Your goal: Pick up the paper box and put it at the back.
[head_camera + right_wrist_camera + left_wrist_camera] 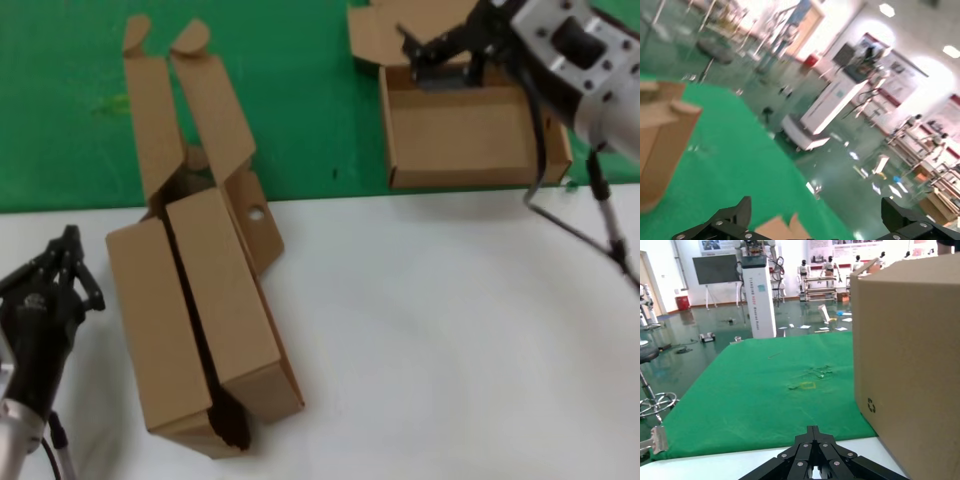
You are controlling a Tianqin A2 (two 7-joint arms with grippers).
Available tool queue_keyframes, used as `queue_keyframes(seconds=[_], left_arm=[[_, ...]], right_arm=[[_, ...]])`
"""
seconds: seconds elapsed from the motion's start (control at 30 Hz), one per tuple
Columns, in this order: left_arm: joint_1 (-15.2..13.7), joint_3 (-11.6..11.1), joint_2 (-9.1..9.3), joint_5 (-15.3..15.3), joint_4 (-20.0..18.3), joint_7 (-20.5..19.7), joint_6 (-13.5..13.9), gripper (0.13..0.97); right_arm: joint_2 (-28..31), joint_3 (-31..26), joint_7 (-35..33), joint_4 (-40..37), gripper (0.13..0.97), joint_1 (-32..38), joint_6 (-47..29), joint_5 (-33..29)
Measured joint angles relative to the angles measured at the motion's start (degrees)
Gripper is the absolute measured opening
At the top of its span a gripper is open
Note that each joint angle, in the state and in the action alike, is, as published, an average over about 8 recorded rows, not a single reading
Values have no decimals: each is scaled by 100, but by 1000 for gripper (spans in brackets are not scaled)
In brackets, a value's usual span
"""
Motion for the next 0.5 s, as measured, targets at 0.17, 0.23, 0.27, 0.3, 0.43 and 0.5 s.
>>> queue_keyframes(seconds=[0.17,0.23,0.27,0.3,0.43,0.5], left_arm=[[0,0,0,0,0,0,0,143],[0,0,0,0,0,0,0,143],[0,0,0,0,0,0,0,143],[0,0,0,0,0,0,0,143],[0,0,0,0,0,0,0,155],[0,0,0,0,0,0,0,166]], right_arm=[[-14,68,-120,-32,903,-189,280,266],[13,48,-186,-82,918,-245,368,405],[21,45,-226,-107,925,-283,426,485],[28,45,-271,-133,933,-326,493,573],[49,53,-458,-238,962,-509,775,942],[59,58,-555,-292,962,-606,923,1133]])
